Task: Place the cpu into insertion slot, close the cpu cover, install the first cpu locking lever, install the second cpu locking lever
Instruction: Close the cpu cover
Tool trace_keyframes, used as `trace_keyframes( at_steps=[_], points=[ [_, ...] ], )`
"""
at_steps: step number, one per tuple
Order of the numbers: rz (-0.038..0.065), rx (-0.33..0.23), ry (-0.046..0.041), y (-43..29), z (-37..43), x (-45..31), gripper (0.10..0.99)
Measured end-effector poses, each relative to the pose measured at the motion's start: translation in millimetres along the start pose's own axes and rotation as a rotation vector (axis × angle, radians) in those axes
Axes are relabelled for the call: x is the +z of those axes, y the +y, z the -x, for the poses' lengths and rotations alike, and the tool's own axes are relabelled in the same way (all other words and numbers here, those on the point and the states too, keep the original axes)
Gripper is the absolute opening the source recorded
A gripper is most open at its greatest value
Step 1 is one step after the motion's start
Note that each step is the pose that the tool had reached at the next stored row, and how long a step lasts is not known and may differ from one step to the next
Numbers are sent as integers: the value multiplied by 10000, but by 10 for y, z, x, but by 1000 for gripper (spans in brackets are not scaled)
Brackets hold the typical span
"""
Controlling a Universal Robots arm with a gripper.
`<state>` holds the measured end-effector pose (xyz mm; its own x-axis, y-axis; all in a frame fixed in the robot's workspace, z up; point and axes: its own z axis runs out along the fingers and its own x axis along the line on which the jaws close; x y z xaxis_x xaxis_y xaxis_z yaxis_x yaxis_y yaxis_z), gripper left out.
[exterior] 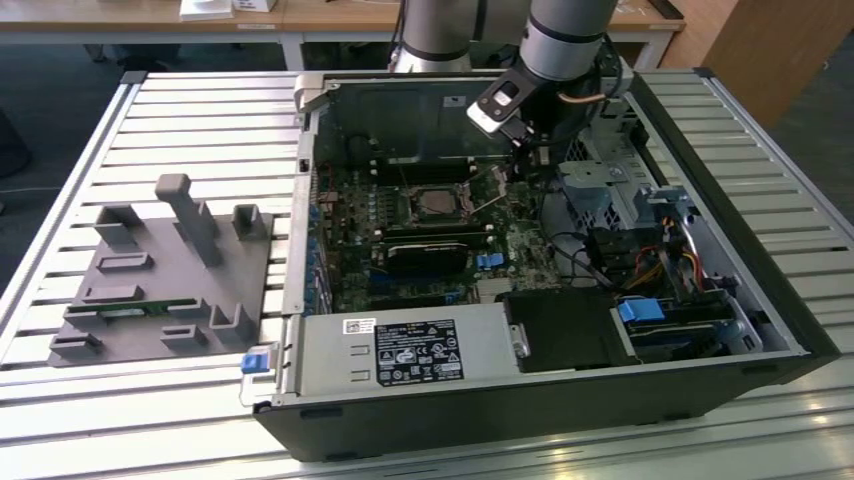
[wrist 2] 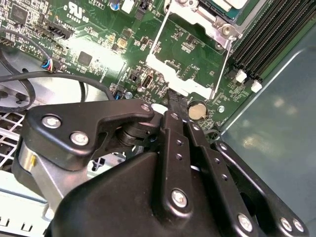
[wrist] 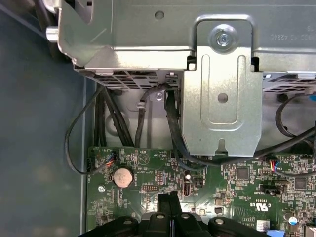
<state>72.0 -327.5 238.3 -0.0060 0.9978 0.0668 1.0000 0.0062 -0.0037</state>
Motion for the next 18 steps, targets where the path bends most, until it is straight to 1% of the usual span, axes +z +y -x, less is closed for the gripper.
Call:
trace_keyframes(
  at_steps=[8, 18],
  points=[
    [0, 0, 0, -85, 0, 0, 106],
    [0, 0, 1, -171, -1, 1, 106]
  ],
)
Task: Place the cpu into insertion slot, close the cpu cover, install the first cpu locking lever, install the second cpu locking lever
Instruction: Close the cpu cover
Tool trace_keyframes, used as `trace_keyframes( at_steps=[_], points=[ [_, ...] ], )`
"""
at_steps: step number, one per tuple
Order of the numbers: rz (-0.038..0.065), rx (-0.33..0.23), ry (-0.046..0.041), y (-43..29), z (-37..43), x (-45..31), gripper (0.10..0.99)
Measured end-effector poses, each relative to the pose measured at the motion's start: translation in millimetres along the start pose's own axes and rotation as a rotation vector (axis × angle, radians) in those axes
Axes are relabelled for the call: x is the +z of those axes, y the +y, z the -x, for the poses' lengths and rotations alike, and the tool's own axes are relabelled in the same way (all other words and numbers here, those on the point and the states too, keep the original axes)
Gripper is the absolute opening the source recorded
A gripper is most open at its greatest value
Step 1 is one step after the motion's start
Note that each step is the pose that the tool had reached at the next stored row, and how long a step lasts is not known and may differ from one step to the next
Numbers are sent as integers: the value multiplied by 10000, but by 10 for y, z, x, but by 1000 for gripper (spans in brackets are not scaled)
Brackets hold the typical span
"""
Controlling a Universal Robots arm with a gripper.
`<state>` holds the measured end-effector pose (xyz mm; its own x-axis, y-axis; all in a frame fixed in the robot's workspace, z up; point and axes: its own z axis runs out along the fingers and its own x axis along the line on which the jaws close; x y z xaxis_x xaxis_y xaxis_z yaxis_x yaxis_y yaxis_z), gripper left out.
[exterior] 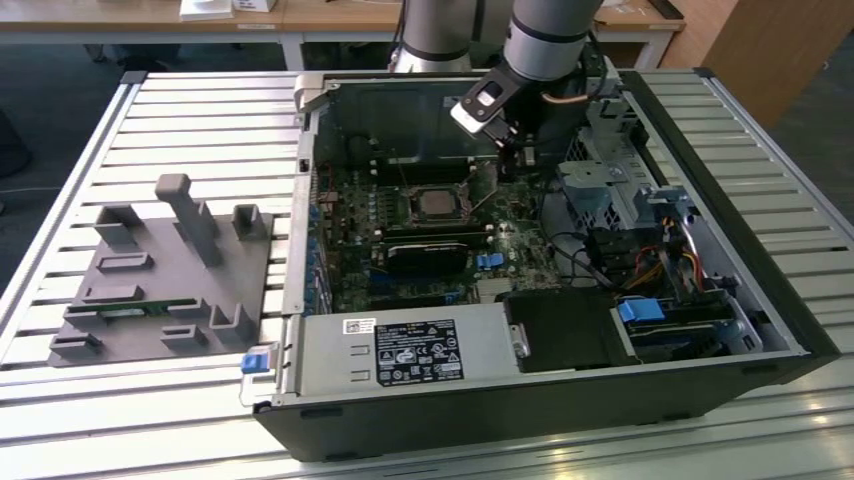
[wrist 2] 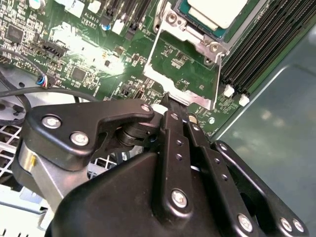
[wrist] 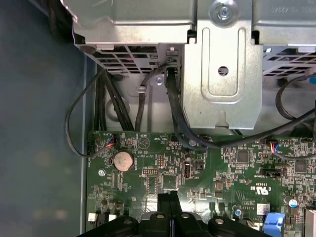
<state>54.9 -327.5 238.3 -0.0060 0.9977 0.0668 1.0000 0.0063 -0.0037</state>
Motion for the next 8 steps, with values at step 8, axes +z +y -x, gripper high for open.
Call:
trace_keyframes(
  at_steps=[8],
  points=[
    [0, 1, 0, -95, -1, 1, 106]
  ],
)
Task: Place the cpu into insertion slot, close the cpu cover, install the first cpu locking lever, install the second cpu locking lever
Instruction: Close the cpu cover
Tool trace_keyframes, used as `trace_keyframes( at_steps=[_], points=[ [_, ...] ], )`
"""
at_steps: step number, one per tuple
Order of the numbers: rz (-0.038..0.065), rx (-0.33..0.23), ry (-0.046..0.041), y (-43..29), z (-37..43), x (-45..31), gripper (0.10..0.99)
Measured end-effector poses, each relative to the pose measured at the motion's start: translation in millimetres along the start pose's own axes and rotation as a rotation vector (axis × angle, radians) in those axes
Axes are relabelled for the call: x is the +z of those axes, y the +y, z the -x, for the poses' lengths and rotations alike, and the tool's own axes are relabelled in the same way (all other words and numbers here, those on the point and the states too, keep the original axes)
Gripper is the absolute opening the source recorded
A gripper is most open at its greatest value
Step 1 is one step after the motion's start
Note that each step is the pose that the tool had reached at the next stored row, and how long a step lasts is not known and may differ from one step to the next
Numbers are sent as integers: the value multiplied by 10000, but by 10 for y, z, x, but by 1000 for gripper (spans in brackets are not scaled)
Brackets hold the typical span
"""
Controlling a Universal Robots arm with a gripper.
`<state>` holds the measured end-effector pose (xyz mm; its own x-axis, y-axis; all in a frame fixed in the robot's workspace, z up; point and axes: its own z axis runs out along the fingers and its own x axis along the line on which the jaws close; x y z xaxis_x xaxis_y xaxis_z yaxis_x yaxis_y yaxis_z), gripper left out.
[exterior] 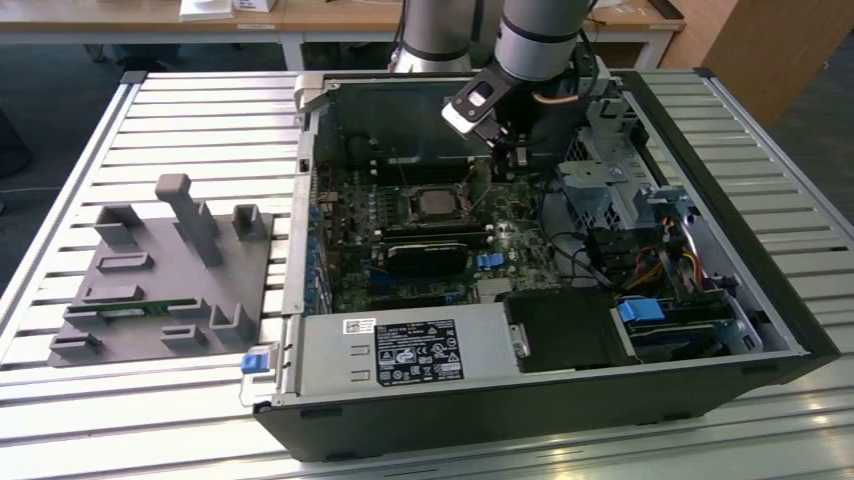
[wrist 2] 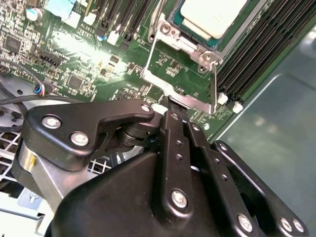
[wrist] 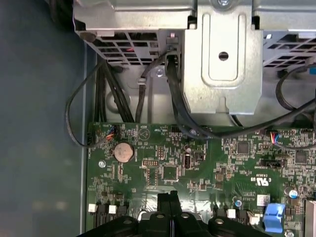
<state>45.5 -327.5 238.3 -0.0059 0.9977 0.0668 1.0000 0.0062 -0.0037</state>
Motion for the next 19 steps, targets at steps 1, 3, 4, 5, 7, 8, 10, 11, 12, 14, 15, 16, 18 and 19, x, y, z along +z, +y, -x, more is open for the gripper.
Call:
trace_keyframes(
  at_steps=[1, 3, 4, 5, 7, 8, 10, 11, 12, 14, 15, 16, 18, 19],
  points=[
    [0, 0, 0, -11, 0, 0, 106],
    [0, 0, 0, -34, 0, 0, 106],
    [0, -1, 0, -47, 0, 0, 106],
    [0, 0, 0, -57, 0, 1, 106],
    [0, -1, 1, -79, 0, 2, 106],
    [0, -1, 1, -90, 0, 2, 106],
    [0, 0, 1, -110, 0, 3, 106],
    [0, -1, 1, -119, -1, 3, 106],
    [0, 0, 0, -130, -1, 3, 106],
    [0, 0, 1, -151, -1, 4, 106],
    [0, 0, 1, -162, -1, 5, 106],
    [0, -1, 0, -172, -1, 5, 106],
    [0, -1, 0, -193, -1, 6, 106],
    [0, -1, 0, -203, -1, 6, 106]
  ],
)
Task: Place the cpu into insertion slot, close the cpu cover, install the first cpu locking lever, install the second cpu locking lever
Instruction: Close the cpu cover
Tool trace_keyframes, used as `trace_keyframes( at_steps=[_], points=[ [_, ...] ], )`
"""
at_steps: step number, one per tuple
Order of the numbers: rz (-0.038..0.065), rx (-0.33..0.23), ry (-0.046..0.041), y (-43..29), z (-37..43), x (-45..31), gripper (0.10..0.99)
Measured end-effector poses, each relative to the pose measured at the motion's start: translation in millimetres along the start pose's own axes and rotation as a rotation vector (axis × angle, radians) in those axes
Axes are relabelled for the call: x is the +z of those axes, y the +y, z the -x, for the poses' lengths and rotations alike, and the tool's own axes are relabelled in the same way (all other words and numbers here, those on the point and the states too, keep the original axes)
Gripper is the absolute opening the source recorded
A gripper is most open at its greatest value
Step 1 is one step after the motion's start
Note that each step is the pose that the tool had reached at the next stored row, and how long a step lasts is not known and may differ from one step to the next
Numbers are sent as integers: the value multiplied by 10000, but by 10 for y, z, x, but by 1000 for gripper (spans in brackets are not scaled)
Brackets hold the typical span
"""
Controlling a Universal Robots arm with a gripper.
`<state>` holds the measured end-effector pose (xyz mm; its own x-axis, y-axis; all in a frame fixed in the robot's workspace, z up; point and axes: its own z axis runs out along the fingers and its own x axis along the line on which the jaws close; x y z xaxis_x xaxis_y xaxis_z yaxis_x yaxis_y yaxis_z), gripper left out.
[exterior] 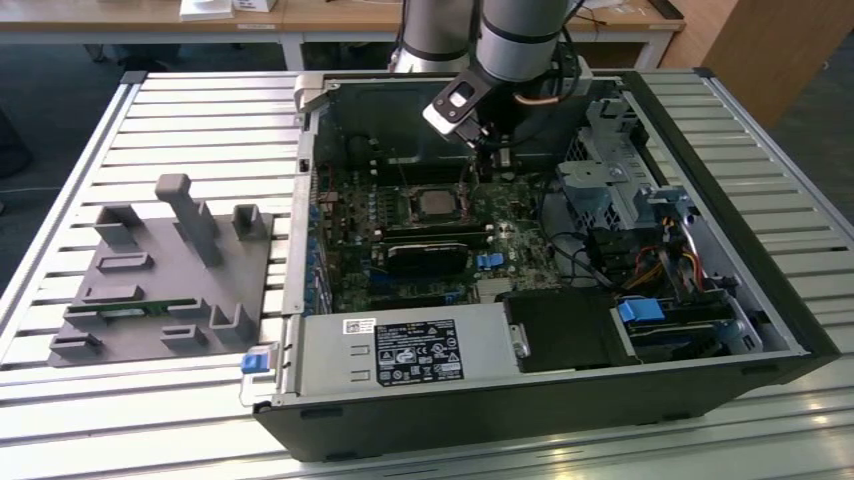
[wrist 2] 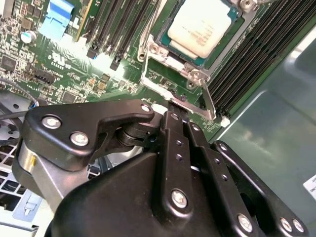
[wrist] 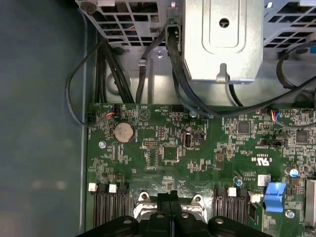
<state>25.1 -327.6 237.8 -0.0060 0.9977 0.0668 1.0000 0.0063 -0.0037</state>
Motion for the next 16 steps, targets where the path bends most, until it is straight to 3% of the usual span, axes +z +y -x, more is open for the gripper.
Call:
trace_keyframes(
  at_steps=[16],
  points=[
    [0, 0, 0, -157, -1, 8, 106]
  ],
)
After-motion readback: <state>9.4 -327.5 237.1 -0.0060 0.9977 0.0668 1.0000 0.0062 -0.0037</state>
